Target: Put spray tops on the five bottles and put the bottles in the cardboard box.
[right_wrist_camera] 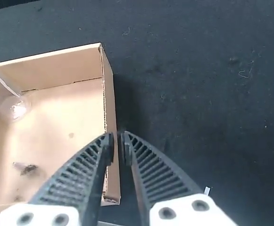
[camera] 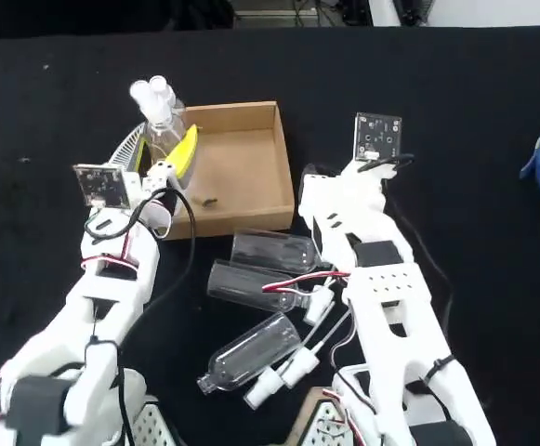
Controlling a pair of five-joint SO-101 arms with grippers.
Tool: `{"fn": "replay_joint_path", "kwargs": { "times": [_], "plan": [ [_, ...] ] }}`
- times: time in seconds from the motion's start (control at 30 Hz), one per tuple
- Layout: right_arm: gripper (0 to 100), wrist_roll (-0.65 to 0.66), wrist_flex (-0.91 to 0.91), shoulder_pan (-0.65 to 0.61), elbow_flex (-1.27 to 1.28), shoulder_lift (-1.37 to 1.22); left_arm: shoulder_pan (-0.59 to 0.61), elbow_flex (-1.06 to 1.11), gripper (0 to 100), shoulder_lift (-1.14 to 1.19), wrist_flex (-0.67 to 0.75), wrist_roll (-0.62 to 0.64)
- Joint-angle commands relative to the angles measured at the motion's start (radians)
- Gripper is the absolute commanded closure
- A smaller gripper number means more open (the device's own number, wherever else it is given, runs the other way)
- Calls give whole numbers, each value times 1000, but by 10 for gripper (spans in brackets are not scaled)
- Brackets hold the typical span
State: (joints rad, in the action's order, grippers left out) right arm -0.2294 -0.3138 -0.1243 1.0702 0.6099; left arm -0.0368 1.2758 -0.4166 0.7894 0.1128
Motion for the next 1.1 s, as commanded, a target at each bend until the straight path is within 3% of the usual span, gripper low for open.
{"fn": "replay_joint_path", "kwargs": {
  "times": [0.0, 0.2, 0.33, 0.77, 1.07],
  "plan": [
    [983, -6, 28, 17, -8, 15, 15, -35, 971, 92, 167, 12],
    [983, -6, 28, 17, -8, 15, 15, -50, 970, 213, 287, 6],
    [983, -6, 28, 17, -8, 15, 15, -82, 970, 282, 293, -51],
    [983, -6, 28, 17, -8, 15, 25, -173, 971, 423, 298, -49],
    [983, -6, 28, 17, -8, 15, 25, -173, 970, 585, 549, -57]
  ]
}}
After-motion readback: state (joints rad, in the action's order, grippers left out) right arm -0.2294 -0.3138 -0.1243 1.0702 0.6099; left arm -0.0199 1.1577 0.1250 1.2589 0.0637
